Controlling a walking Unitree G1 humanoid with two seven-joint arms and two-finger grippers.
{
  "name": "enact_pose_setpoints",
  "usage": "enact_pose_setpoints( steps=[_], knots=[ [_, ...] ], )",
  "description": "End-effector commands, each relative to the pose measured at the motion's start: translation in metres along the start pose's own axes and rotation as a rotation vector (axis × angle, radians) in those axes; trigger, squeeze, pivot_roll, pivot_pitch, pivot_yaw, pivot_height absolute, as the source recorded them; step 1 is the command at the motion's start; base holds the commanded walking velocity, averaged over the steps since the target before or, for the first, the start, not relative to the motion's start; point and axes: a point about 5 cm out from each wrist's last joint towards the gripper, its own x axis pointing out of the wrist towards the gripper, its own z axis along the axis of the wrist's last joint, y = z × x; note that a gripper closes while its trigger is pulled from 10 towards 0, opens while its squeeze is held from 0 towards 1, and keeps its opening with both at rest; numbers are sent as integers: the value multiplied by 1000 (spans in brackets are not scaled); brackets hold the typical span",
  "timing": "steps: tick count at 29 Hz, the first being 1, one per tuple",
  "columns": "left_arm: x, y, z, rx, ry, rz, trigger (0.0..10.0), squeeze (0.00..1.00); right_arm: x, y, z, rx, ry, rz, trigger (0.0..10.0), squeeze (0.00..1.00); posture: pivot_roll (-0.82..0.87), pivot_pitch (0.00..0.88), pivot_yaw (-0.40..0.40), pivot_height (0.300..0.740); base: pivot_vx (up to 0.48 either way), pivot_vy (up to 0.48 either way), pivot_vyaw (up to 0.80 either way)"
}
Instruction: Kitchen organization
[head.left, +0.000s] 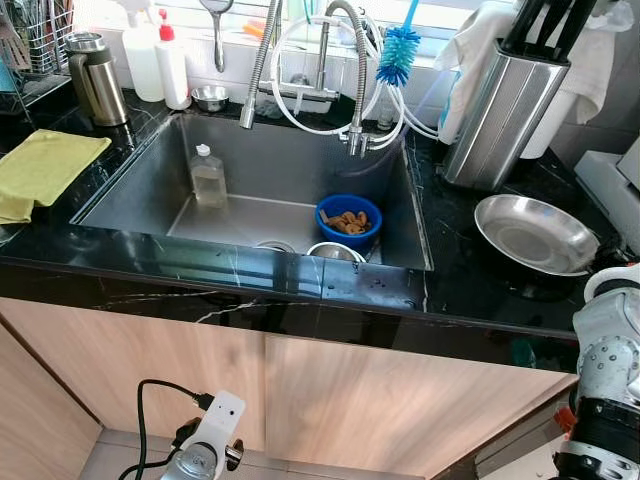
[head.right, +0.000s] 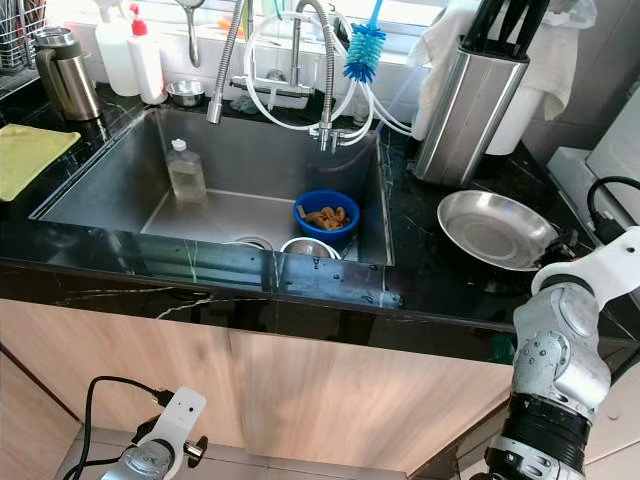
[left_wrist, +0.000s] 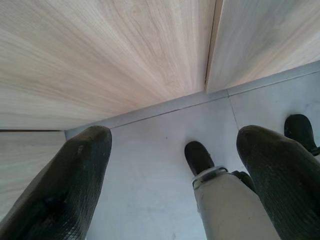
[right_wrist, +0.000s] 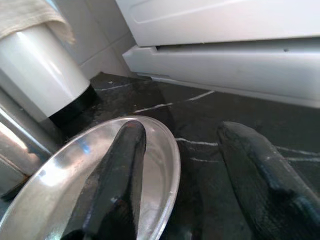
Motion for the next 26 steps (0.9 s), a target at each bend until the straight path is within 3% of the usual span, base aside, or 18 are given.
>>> enact_pose_setpoints(
  steps=[1,10,26],
  knots=[
    [0,-3,-2,25,5,-16,10000,0,2,-7,-3,31,28,-40,10000,0,122,19,-117,740,0,0,0],
    [0,-2,-3,25,10,-17,10000,0,7,-9,-8,6,66,-65,10000,0,123,21,-117,740,0,0,0],
    [-1,-2,-4,22,16,-17,10000,0,17,6,-9,-80,106,-24,10000,0,126,28,-123,740,0,0,0]
  ],
)
